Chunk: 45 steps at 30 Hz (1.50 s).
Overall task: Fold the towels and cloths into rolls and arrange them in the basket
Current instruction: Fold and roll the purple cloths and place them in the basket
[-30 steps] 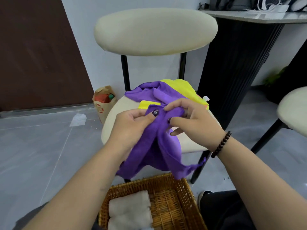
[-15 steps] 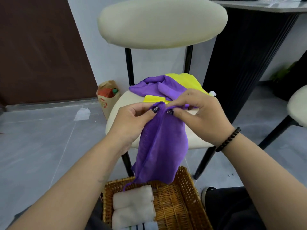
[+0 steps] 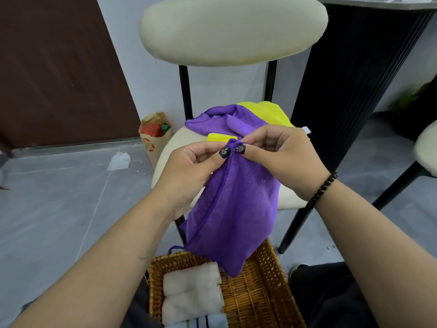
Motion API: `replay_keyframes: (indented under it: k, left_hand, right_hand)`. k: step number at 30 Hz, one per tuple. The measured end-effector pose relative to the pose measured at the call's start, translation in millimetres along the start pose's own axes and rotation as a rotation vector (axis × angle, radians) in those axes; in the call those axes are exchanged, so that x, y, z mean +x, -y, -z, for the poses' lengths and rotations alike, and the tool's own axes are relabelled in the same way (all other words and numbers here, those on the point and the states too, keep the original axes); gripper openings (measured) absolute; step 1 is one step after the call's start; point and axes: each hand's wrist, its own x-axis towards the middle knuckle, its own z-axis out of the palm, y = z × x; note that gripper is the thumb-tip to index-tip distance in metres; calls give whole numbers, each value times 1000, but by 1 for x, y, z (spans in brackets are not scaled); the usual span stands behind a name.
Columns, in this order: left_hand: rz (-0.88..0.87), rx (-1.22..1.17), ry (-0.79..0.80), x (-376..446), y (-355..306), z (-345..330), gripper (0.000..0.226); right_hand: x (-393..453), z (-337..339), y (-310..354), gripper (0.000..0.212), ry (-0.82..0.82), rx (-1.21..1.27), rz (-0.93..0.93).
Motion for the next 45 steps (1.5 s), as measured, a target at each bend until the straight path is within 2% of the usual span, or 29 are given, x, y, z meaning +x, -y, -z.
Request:
replay_keyframes:
  k: [3,9,14,18,23,28,36,39,41,45]
  left_hand:
    - [0,25,12,-2,0,1,25]
    - [-34,93,86,-6,-3,5,19]
    - [-107,155,168,-11,-3,7,32]
    - [-155,250,65,-10,2,5,30]
    - [-176,225,-39,-7,2,4,33]
    - [-215,214,-22,-8,3,1,34]
    - [-265,262,21,-6,9,2,29]
    - [-281,288,35,-6,11,2,29]
    - [-286,331,51,-7,12,1,27]
    - [-282,473,73,-9,21,0,25]
  right_hand:
    - [0,-2,0,7,-18,2,-30]
    - [0,-3,0,9,-27,30,-62]
    - [-2,0,2,20,2,-3,-57]
    - [-3,-2,2,16,26,-68,-78]
    - [-5,-1,4,8,32,-95,-44]
    - [-3,3,-3,9,-16,-175,-8]
    - [-3,9,-2,16,64,-114,-52]
    - [-5,11,0,8,82,-140,-57]
    - [-6,12,1,5,71,-144,-28]
    - [-5,17,1,11,-18,-25,-7]
